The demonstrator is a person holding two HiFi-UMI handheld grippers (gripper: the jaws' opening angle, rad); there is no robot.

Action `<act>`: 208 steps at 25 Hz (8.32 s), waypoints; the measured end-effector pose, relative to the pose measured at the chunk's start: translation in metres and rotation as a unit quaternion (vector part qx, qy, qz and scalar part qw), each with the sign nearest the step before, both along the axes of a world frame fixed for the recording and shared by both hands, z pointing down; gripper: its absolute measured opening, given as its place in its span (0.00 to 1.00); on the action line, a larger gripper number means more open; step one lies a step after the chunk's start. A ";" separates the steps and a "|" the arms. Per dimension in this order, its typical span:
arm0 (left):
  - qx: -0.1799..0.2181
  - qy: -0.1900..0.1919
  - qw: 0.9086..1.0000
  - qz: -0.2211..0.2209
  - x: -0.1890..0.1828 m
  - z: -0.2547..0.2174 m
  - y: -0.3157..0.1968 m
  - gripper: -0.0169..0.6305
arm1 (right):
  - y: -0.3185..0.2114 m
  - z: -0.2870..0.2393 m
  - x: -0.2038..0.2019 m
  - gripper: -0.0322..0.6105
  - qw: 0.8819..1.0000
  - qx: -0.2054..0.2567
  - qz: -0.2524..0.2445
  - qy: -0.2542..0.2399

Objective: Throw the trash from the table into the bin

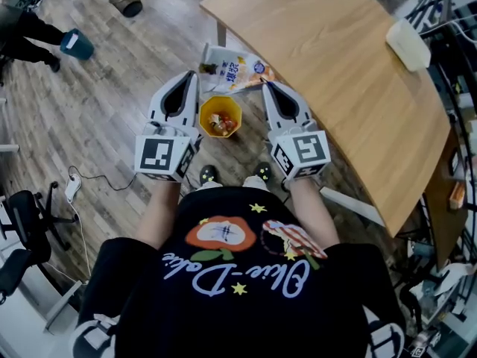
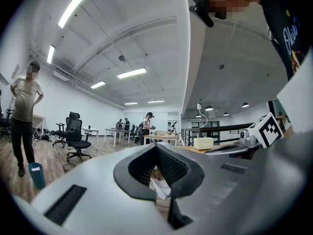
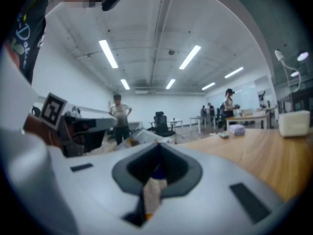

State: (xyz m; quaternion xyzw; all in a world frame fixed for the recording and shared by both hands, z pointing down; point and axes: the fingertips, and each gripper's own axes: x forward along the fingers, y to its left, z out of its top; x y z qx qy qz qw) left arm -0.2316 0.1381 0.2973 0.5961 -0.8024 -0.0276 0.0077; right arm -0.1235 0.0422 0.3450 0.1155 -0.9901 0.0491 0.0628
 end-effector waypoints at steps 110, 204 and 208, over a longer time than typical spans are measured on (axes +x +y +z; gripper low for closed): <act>-0.116 0.099 0.985 -0.076 -0.061 0.310 0.049 0.04 | 0.014 0.426 -0.056 0.08 0.966 -0.154 -0.007 0.208; -0.076 0.100 0.991 -0.053 -0.035 0.181 0.055 0.04 | 0.045 0.260 -0.092 0.06 0.986 -0.081 -0.064 0.130; -0.073 0.089 0.992 -0.050 -0.033 0.161 0.056 0.04 | 0.044 0.225 -0.085 0.06 0.989 -0.070 -0.061 0.116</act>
